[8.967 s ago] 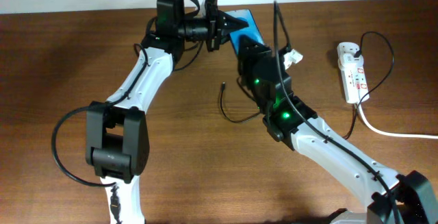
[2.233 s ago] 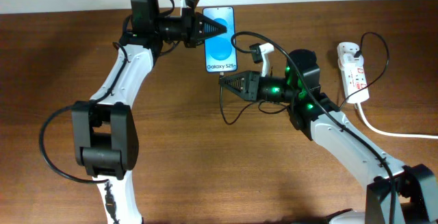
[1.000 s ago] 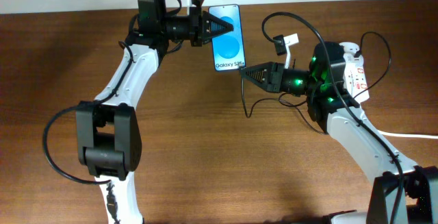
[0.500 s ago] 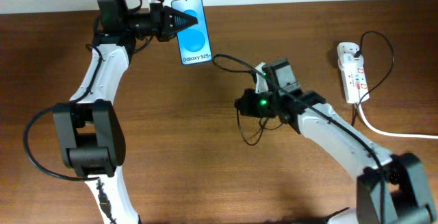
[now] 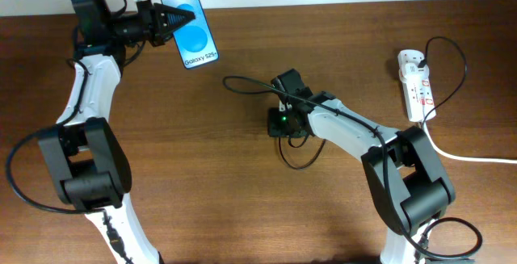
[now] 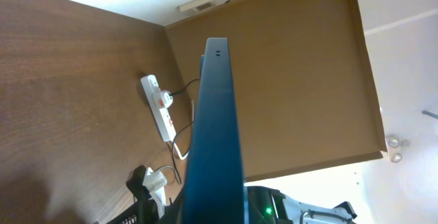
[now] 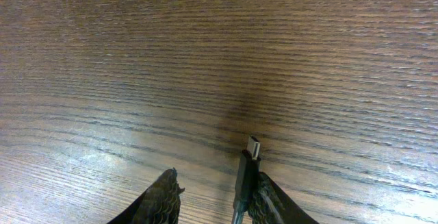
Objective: Plug charger to phone and switch on socket
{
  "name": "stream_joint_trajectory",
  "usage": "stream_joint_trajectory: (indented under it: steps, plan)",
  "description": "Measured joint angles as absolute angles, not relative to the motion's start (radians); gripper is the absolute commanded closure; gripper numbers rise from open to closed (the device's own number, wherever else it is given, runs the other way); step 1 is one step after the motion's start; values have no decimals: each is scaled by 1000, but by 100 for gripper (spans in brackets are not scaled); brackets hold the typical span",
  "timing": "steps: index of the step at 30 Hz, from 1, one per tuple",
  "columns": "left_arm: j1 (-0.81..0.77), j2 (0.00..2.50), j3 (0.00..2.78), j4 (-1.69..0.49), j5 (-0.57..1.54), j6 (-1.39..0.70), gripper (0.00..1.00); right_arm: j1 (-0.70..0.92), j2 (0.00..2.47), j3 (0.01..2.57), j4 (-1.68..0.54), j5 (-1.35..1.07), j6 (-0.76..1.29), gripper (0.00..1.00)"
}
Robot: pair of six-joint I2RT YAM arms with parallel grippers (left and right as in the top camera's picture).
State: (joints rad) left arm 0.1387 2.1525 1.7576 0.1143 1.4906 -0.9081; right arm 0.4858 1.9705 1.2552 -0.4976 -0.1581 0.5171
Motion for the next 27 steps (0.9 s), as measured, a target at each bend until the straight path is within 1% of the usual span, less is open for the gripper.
stream_joint_trajectory:
  steps: [1, 4, 5, 8, 9, 10, 11, 12, 13, 14, 15, 17, 18, 20, 21, 22, 27]
  plan:
    - [143, 2152, 1758, 114, 1488, -908, 100, 486, 1971, 1255, -521, -147, 531, 63]
    - [138, 2152, 1758, 114, 1488, -908, 100, 486, 1972, 1255, -561, -119, 576, 79]
    - [138, 2152, 1758, 113, 1488, -908, 100, 486, 1972, 1255, -563, -112, 590, 82]
    - [138, 2152, 1758, 113, 1488, -908, 100, 486, 1974, 1255, -578, -91, 627, 83]
    - [138, 2152, 1758, 113, 1488, -908, 100, 486, 1974, 1255, -589, -89, 635, 77]
    - [138, 2152, 1758, 113, 1488, -908, 100, 486, 1974, 1255, -598, -89, 644, 65]
    - [138, 2152, 1758, 113, 1488, -908, 100, 486, 1974, 1255, -598, -89, 652, 58]
    - [138, 2152, 1758, 113, 1488, -908, 100, 486, 1974, 1256, -591, -89, 657, 47]
    - [138, 2152, 1758, 113, 1488, -908, 100, 486, 1974, 1258, -584, -87, 652, 44]
    - [138, 2152, 1758, 113, 1488, -908, 100, 486, 1974, 1259, -552, -90, 640, 44]
    - [138, 2152, 1758, 113, 1488, -908, 100, 486, 1974, 1261, -535, -91, 617, 41]
    - [138, 2152, 1758, 113, 1489, -908, 100, 486, 1975, 1261, -562, -71, 627, 31]
    - [138, 2152, 1758, 113, 1490, -908, 100, 486, 1975, 1262, -575, -59, 647, 29]
    - [138, 2152, 1758, 113, 1492, -908, 100, 486, 1975, 1266, -583, -33, 672, 35]
    - [138, 2152, 1758, 113, 1493, -908, 100, 486, 1975, 1266, -583, -33, 677, 40]
    - [138, 2152, 1758, 113, 1493, -908, 100, 486, 1975, 1266, -583, -34, 673, 41]
    - [138, 2153, 1758, 113, 1496, -908, 100, 499, 1976, 1266, -534, -89, 599, 41]
